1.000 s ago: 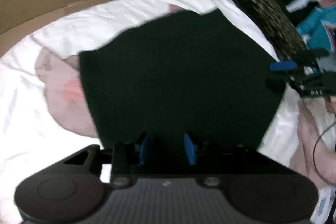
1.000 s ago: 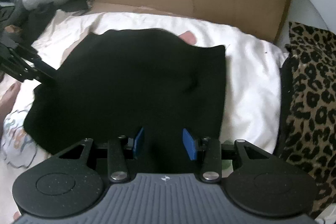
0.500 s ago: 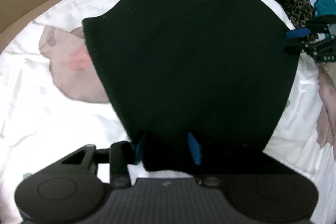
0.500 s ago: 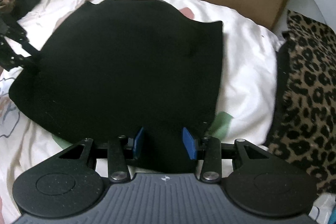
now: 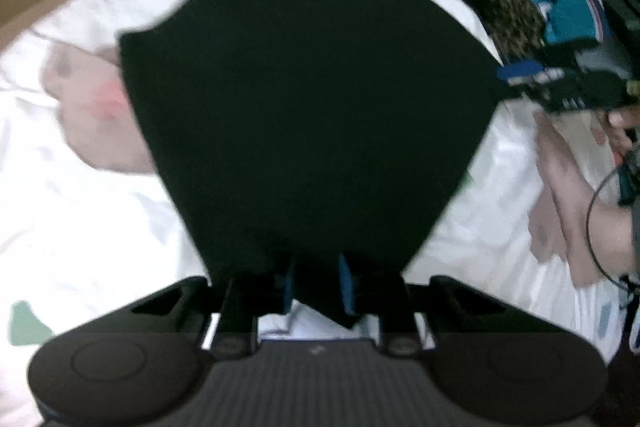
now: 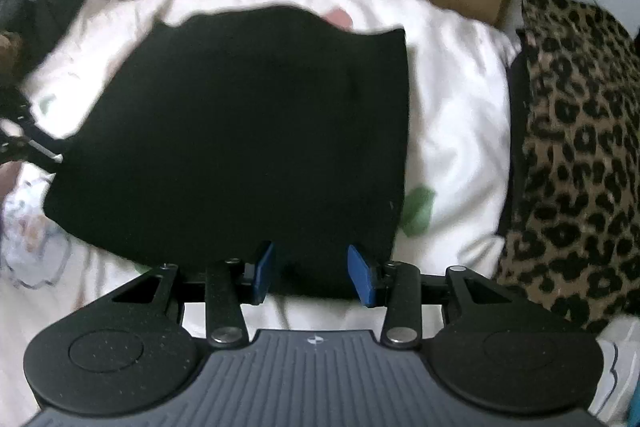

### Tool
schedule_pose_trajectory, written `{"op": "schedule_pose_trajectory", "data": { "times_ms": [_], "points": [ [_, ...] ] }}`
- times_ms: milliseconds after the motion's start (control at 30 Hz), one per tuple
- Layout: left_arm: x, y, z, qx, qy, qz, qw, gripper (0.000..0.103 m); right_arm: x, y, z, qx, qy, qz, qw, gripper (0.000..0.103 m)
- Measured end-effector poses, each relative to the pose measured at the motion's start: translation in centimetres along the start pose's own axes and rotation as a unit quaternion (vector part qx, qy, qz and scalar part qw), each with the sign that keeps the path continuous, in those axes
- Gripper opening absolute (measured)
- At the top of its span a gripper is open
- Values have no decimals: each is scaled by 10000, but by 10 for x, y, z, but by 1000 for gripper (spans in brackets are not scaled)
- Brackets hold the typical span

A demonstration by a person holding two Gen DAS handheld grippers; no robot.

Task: Fold clothes
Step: 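Lift the black shorts off the sheet with both tools, hanging between grippers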

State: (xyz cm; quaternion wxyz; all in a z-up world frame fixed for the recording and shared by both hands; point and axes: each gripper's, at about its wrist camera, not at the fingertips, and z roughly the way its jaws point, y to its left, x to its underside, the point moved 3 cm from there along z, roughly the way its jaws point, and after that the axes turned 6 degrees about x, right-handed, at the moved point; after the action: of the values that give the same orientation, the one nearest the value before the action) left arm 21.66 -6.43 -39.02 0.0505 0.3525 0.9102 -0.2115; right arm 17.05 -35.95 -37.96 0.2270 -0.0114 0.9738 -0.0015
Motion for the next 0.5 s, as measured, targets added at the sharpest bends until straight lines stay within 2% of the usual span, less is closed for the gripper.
{"op": "schedule_pose_trajectory", "data": {
  "times_ms": [67,200,367,500],
  "points": [
    [5,-3,14,43,218,70,9997,23,5,-3,5,33,67,102,9999,46],
    [10,-4,30,-191,515,174,9983,21,13,-3,12,167,175,55,9997,43],
    [11,-9,32,-269,602,257,9975,20,15,-3,13,242,233,-24,9994,43],
    [3,-6,25,-236,669,116,9974,19,12,-11,6,148,282,273,9991,40]
  ]
}}
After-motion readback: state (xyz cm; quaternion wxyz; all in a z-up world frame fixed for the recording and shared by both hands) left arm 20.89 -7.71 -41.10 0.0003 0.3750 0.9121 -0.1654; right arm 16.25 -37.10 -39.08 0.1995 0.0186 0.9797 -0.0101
